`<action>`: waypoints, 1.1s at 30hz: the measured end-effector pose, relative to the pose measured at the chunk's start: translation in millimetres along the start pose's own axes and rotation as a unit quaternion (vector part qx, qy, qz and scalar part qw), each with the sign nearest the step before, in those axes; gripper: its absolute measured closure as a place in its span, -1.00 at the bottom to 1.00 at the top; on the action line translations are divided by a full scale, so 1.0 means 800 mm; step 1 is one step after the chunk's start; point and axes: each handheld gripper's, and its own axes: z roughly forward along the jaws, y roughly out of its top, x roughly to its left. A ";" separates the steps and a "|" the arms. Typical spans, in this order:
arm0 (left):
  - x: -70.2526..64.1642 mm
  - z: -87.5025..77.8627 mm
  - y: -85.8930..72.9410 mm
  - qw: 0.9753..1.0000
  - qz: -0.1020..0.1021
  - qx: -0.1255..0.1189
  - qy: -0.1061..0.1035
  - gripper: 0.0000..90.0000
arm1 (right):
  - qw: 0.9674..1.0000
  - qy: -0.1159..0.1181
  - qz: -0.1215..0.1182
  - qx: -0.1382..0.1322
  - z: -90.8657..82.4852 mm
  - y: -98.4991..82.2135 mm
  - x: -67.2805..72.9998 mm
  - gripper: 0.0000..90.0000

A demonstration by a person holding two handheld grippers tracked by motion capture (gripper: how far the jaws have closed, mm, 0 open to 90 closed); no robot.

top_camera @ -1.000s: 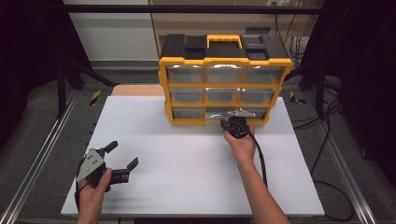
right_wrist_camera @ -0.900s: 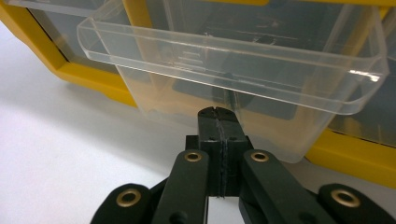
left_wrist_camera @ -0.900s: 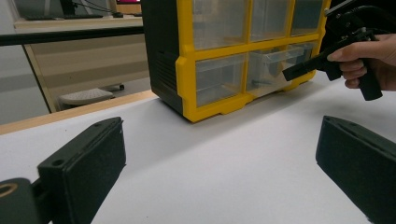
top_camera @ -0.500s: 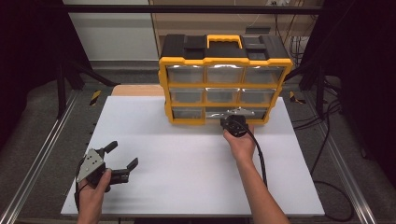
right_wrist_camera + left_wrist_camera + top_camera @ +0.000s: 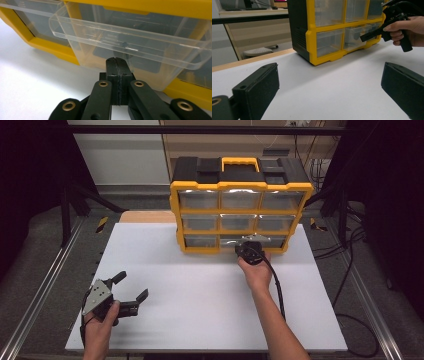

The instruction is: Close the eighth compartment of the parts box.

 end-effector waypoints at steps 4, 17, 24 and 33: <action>0.000 0.000 0.000 1.000 0.000 0.000 0.000 -0.96 | 1.000 -0.002 0.003 0.002 0.001 0.000 -0.002 1.00; 0.000 0.001 0.000 1.000 0.000 0.001 0.000 -0.96 | 1.000 -0.006 0.003 -0.005 0.001 0.005 -0.002 1.00; 0.001 0.000 0.000 1.000 -0.001 0.000 0.000 -0.96 | 1.000 -0.005 0.001 -0.007 0.003 0.009 0.000 1.00; 0.001 0.000 0.000 1.000 -0.001 -0.001 0.001 -0.96 | 1.000 -0.004 0.005 -0.010 0.004 0.010 0.001 1.00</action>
